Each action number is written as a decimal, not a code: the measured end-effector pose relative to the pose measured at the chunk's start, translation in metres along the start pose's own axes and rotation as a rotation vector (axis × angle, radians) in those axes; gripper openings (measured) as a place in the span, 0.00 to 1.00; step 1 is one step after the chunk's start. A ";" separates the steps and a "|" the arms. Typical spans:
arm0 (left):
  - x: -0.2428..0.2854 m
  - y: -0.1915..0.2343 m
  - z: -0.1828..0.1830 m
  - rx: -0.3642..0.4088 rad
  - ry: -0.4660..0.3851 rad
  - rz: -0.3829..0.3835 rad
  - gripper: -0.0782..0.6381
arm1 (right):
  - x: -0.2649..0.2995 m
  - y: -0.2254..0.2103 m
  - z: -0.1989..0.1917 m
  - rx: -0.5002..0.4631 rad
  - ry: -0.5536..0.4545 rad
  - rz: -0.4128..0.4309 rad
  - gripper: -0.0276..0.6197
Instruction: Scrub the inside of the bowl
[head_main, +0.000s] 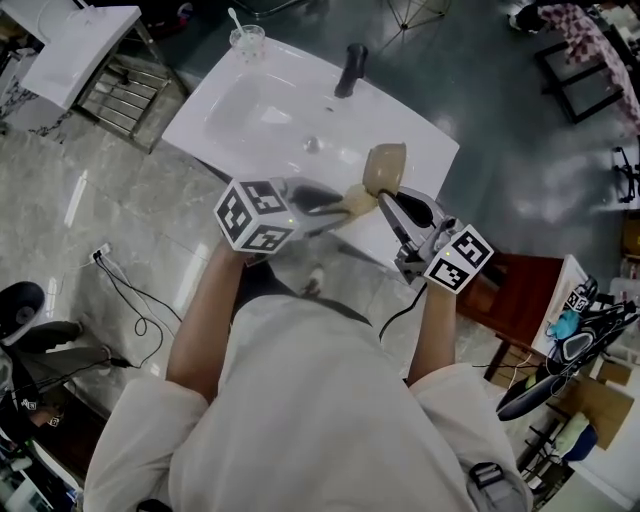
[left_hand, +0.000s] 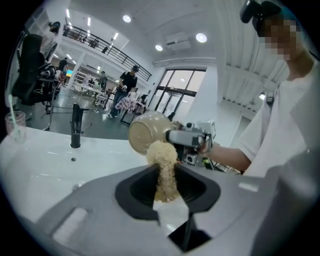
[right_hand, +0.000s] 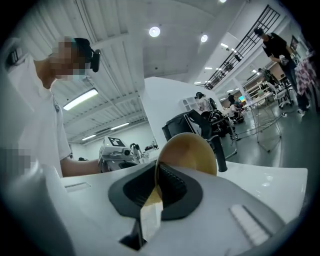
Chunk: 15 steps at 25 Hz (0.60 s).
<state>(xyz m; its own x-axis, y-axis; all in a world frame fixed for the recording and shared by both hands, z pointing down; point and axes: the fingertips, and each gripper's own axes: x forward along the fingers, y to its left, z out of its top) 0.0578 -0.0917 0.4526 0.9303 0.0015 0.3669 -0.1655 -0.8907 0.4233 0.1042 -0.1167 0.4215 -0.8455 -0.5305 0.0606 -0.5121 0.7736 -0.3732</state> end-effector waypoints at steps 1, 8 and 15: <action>-0.002 0.000 0.001 0.002 -0.003 0.004 0.25 | 0.000 -0.003 -0.003 -0.006 0.015 -0.019 0.07; -0.012 -0.014 0.033 0.067 -0.071 0.011 0.25 | -0.005 -0.009 -0.024 -0.080 0.154 -0.087 0.07; -0.008 -0.018 0.061 0.120 -0.101 0.012 0.25 | -0.013 0.025 -0.034 -0.108 0.170 0.059 0.07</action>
<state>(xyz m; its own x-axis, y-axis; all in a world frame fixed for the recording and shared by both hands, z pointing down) 0.0730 -0.1037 0.3918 0.9575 -0.0502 0.2840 -0.1427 -0.9382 0.3154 0.0971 -0.0788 0.4432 -0.8833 -0.4239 0.2003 -0.4662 0.8393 -0.2796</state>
